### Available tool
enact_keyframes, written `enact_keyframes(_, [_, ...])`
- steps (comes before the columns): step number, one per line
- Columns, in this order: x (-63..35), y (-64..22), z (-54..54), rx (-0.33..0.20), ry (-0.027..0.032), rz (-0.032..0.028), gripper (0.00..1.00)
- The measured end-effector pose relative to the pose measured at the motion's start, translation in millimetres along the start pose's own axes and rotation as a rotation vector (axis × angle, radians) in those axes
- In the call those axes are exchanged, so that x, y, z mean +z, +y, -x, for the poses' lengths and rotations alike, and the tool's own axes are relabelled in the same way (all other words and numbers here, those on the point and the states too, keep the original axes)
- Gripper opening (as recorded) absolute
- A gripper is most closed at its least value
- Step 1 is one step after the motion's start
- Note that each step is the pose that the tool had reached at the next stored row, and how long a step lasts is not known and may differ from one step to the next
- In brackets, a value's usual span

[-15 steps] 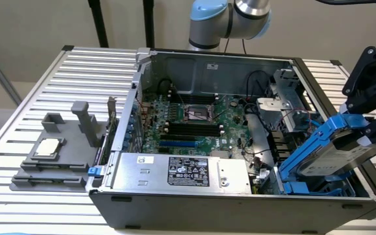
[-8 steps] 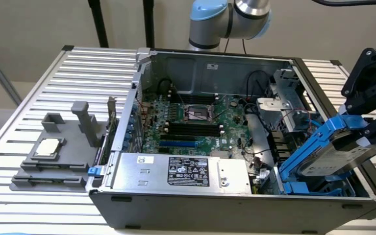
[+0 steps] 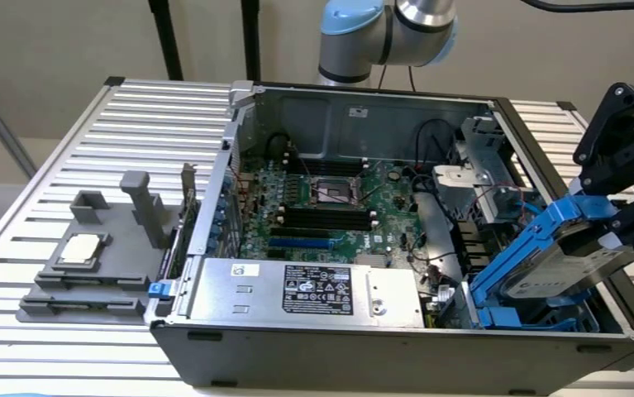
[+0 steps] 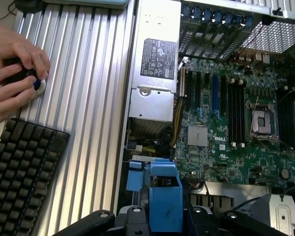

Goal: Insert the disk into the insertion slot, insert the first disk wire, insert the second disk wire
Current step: 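Insert the disk into the insertion slot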

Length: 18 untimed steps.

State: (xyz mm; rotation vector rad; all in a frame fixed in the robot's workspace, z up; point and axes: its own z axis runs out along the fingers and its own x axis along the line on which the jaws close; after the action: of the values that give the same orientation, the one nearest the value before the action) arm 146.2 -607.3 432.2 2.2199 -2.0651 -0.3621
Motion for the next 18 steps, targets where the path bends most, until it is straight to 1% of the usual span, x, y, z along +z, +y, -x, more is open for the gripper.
enact_keyframes(18, [5.6,-1.0,-0.1,-0.006,0.0016,-0.001,0.32])
